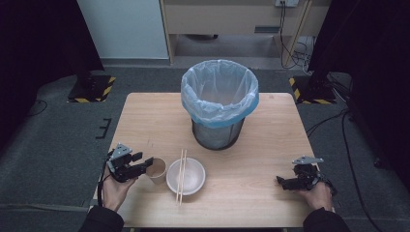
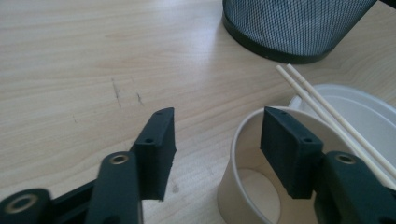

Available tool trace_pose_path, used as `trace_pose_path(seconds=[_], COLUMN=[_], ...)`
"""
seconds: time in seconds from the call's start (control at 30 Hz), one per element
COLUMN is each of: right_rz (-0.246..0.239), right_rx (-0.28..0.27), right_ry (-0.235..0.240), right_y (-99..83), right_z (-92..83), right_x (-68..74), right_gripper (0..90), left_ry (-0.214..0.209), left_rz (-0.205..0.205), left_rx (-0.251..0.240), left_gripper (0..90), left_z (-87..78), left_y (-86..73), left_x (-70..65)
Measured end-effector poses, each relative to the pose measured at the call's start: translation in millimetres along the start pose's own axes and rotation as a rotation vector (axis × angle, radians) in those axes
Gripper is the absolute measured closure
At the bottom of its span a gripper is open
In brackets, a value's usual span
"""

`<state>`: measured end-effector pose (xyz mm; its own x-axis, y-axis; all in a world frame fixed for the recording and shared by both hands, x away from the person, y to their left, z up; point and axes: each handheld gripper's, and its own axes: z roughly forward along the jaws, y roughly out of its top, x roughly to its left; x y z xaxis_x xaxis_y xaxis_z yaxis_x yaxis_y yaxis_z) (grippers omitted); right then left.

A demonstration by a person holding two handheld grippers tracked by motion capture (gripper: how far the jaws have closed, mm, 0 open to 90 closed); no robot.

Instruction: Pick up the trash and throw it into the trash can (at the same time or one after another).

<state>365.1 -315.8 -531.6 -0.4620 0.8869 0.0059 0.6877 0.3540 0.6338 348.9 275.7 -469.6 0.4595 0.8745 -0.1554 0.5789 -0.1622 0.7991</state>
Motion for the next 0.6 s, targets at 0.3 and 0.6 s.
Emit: trace_pose_path(seconds=[0.3,0.6], right_rz=[-0.001,-0.003], right_rx=[0.000,-0.001], right_ry=[0.001,0.002], right_y=[-0.2,-0.4], right_z=[0.0,-0.1], right_x=[0.0,-0.1], right_gripper=[0.4,0.4], left_ry=[-0.017,-0.011], left_rz=[0.003,-0.031], left_rx=[0.083,0.149], left_gripper=[62.6,77.7], left_z=[7.3,9.8], left_y=[-0.5,-0.8], left_x=[-4.7,-3.8])
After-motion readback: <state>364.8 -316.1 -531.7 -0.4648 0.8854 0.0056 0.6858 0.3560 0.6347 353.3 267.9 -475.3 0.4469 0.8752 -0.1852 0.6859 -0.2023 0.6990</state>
